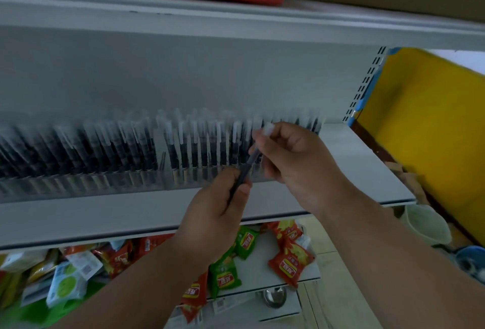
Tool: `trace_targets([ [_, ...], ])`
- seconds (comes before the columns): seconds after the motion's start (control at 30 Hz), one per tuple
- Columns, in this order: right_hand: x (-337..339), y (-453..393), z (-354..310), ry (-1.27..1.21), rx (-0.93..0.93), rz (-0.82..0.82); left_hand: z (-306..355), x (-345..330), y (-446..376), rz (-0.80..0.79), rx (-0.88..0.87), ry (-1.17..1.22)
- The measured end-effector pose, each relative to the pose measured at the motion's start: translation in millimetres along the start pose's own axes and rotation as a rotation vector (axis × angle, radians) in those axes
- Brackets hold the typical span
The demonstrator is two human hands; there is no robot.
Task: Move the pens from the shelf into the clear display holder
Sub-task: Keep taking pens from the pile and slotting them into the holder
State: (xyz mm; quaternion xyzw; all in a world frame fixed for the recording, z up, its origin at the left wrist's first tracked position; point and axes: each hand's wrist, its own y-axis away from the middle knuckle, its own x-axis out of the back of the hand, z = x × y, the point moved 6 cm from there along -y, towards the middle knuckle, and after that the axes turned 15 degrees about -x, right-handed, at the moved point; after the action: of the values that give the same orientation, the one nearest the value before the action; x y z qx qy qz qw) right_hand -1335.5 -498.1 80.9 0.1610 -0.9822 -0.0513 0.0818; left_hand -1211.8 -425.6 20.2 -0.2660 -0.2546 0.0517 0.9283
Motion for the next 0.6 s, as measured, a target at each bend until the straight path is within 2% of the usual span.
trace_targets([
  [0.13, 28, -2, -14, 0.003, 0.132, 0.228, -7, 1, -2, -0.013, -0.002, -0.191],
  [0.27, 53, -7, -31, 0.182, 0.313, 0.402, -8, 4, -3, 0.010, -0.185, -0.557],
  [0.33, 52, -10, -31, 0.295, 0.329, 0.417, -11, 1, -3, -0.006, -0.234, -0.641],
  [0.6, 25, -24, -13, 0.686, 0.251, 0.351, -22, -8, -5, -0.061, -0.178, -0.744],
])
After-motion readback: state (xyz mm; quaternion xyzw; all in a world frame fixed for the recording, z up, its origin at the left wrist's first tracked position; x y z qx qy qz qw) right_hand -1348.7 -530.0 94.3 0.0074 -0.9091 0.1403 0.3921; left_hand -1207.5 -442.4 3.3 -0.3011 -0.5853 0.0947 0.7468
